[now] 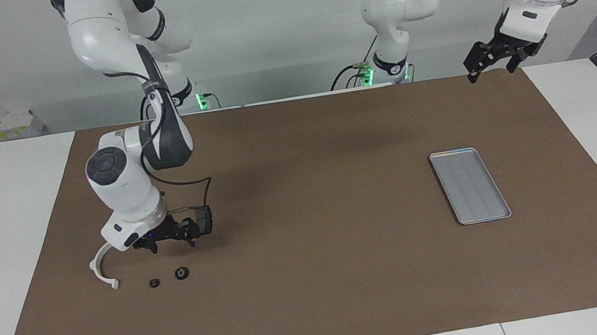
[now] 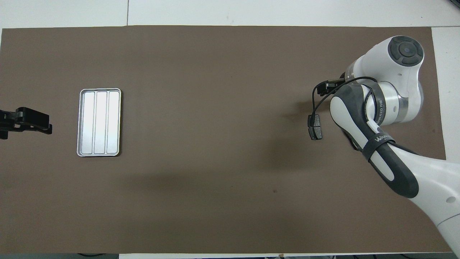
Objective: Pick bearing gear from pile to tray
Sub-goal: 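Reach the right gripper over the small black bearings, then lower the right gripper and grasp one small black bearing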
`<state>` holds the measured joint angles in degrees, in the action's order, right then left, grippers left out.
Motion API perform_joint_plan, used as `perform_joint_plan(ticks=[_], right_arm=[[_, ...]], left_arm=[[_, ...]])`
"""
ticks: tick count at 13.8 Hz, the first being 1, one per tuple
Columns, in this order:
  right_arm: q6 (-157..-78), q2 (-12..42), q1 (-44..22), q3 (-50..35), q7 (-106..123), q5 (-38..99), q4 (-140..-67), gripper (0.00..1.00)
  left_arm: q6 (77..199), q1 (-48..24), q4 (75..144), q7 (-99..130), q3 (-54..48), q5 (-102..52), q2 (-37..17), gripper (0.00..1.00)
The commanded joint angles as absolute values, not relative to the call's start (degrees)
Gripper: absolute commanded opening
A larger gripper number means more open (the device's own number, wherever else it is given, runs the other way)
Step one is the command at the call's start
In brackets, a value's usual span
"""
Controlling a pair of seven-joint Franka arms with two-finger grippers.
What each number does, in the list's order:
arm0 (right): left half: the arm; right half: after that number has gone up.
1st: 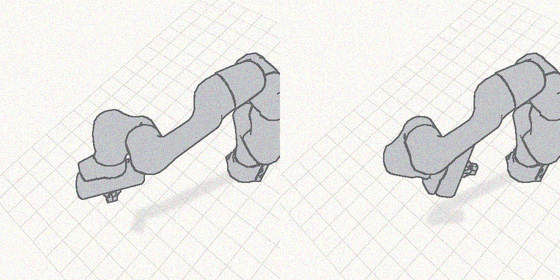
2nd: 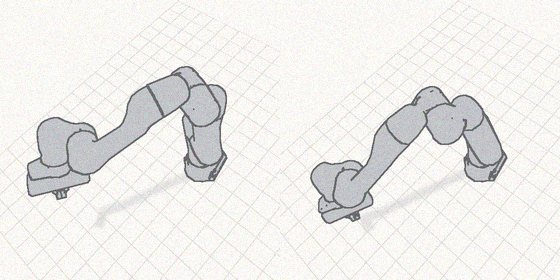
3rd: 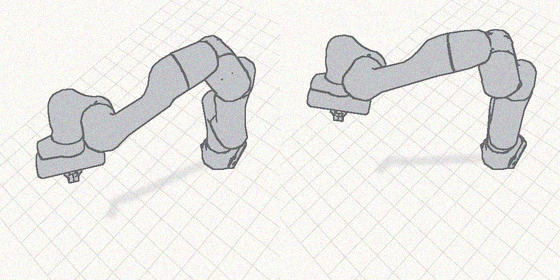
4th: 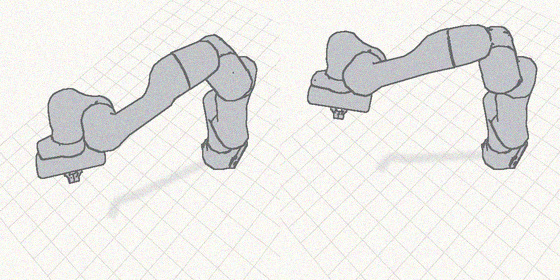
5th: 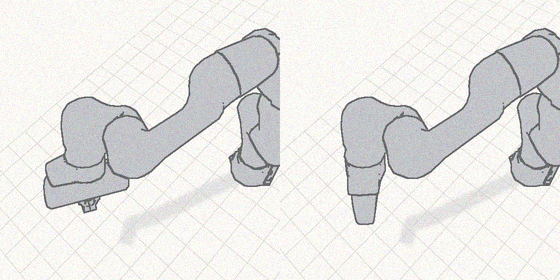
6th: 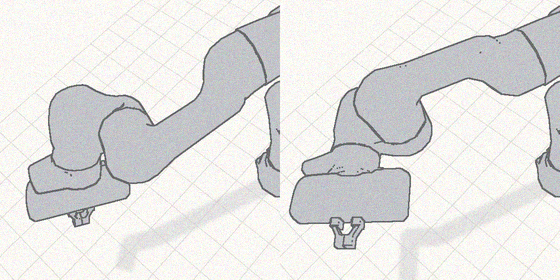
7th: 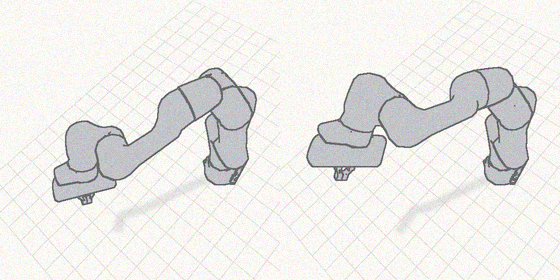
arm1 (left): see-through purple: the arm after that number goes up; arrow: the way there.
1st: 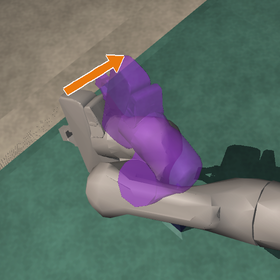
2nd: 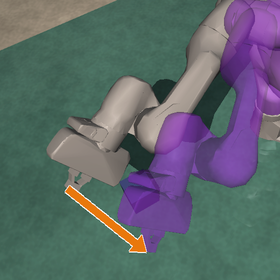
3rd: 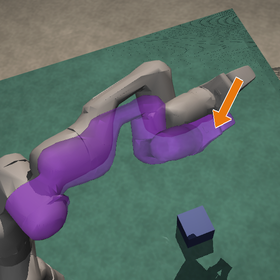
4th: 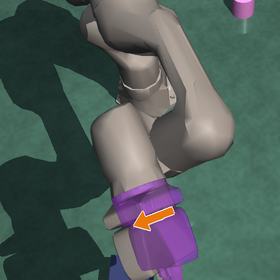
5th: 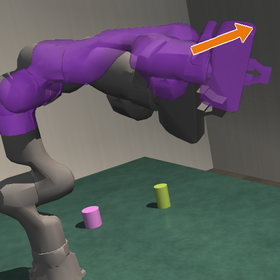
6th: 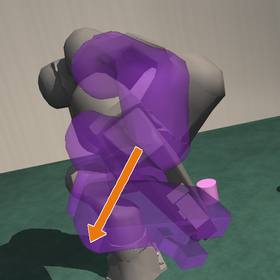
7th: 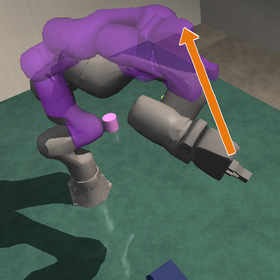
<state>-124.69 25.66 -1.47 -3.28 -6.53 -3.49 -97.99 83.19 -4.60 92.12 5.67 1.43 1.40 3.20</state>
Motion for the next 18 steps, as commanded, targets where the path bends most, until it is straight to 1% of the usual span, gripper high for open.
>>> perform_joint_plan(ticks=[1, 4, 5, 10, 12, 14, 15, 16, 18], right_arm=[[-125.5, 31.4, -1.0, -3.5, -9.3, -5.7, -92.9, 1.0], [-126.7, 33.3, -1.0, -3.4, -11.5, -5.9, -92.6, 1.0], [-128.3, 34.2, -1.0, -3.4, -11.5, -5.8, -92.5, 1.0], [-128.9, 34.7, -0.9, -3.5, -12.3, -5.7, -92.4, 1.0], [-128.8, 34.7, -0.7, -3.5, -12.3, -5.6, -92.2, 0.89], [-128.7, 34.8, -0.5, -3.5, -12.3, -5.5, -91.8, 0.7], [-128.7, 34.8, -0.4, -3.5, -12.3, -5.1, -91.8, 0.62], [-128.8, 34.8, -0.4, -3.5, -12.3, -4.9, -91.7, 0.6], [-128.8, 34.8, -0.3, -3.5, -12.3, -4.7, -91.7, 0.52]], left_arm=[[83.8, -4.4, 93.7, 5.5, 1.4, 0.8, 4.5, 1.0], [83.8, -4.4, 93.7, 5.5, 1.4, 0.8, 4.5, 1.0], [83.8, -4.4, 93.7, 5.5, 1.4, 0.8, 4.5, 1.0], [83.8, -4.4, 93.7, 5.5, 1.4, 0.8, 4.5, 1.0], [83.8, -4.4, 93.7, 5.5, 1.4, 0.8, 4.5, 1.0], [83.8, -4.4, 93.7, 5.5, 1.4, 0.8, 4.5, 1.0], [83.8, -4.4, 93.7, 5.5, 1.4, 0.8, 4.5, 1.0], [83.8, -4.4, 93.7, 5.5, 1.4, 0.8, 4.5, 1.0], [83.8, -4.4, 93.7, 5.5, 1.4, 0.8, 4.5, 1.0]])
